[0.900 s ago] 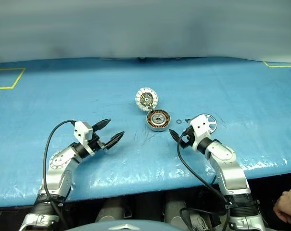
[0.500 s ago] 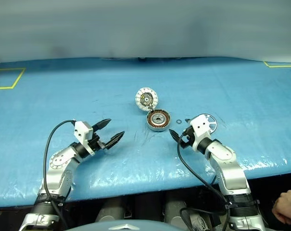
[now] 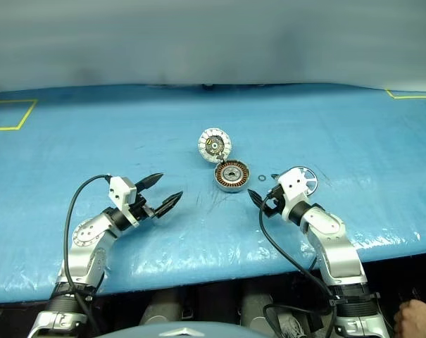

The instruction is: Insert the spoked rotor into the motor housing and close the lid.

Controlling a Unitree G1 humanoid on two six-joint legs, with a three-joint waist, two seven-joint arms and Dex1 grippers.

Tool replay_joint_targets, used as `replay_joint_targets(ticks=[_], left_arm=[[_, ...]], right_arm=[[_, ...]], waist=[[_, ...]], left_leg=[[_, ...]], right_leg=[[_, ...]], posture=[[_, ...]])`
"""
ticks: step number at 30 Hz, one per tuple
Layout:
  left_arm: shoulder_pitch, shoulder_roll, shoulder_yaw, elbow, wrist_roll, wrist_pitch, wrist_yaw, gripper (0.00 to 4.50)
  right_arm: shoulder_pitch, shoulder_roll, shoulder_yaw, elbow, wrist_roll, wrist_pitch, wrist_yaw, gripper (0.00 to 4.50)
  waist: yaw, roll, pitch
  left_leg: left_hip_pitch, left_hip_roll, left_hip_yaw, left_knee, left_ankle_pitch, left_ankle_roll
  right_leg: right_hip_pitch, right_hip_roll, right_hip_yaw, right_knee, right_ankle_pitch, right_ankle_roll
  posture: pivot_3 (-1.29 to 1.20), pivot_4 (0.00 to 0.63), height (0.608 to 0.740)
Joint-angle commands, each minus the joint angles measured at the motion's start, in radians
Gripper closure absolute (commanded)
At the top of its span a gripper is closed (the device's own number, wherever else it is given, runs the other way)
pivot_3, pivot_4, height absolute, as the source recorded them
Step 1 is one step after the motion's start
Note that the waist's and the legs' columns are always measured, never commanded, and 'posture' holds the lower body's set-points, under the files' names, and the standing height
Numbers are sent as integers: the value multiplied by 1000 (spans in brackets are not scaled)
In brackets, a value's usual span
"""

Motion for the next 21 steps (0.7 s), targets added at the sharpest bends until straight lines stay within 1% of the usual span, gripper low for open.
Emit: replay_joint_targets(ticks=[1, 5, 10, 13, 16, 19, 21], left_arm=[[-8, 3, -3, -36, -2, -8, -4, 0], [-9, 1, -5, -36, -1, -10, -2, 0], [-10, -4, -8, -34, 0, -13, 2, 0], [-10, -5, -11, -30, 0, -15, 2, 0], [-14, -5, -16, -23, 1, -14, -2, 0], [-25, -5, -23, -18, 3, -14, -4, 0], [-30, -4, -27, -21, 3, -13, -4, 0]], right_arm=[[-10, -7, -2, -20, -1, -18, 8, 45], [-26, -40, 15, -20, -24, -10, 33, 45], [-80, -140, 63, -6, -76, 3, 107, 45], [-197, -278, 173, -18, -172, 0, 243, 45], [-354, -364, 317, 28, -292, -41, 379, 45], [-518, -377, 485, 134, -453, -160, 485, 45], [-597, -366, 560, 189, -526, -222, 542, 45]], waist=[[0, 0, 0], [0, 0, 0], [-1, 0, 0], [-3, 0, 0], [-13, 0, 1], [-15, 0, 1], [-14, 0, 1]], left_leg=[[0, 0, 0, 0, 0, 0], [0, 0, 0, 0, 0, 0], [0, 0, 0, 0, 0, 0], [0, 0, 1, 0, 0, 0], [0, 0, 1, 0, 0, 0], [0, 0, 0, 0, 0, 0], [0, 0, 1, -1, 0, 0]], right_leg=[[0, 0, 0, 0, 0, 0], [0, 0, 0, 0, 0, 0], [0, 0, 0, 0, 0, -1], [-1, 0, 0, 0, 0, -1], [-1, 0, 1, 0, -1, -1], [-1, 1, 0, 0, -1, -1], [-2, 2, 0, 0, 0, 0]], posture=[[0, 150, 740], [0, 150, 740], [0, 150, 740], [0, 150, 740], [0, 150, 740], [0, 150, 740], [0, 150, 740]])
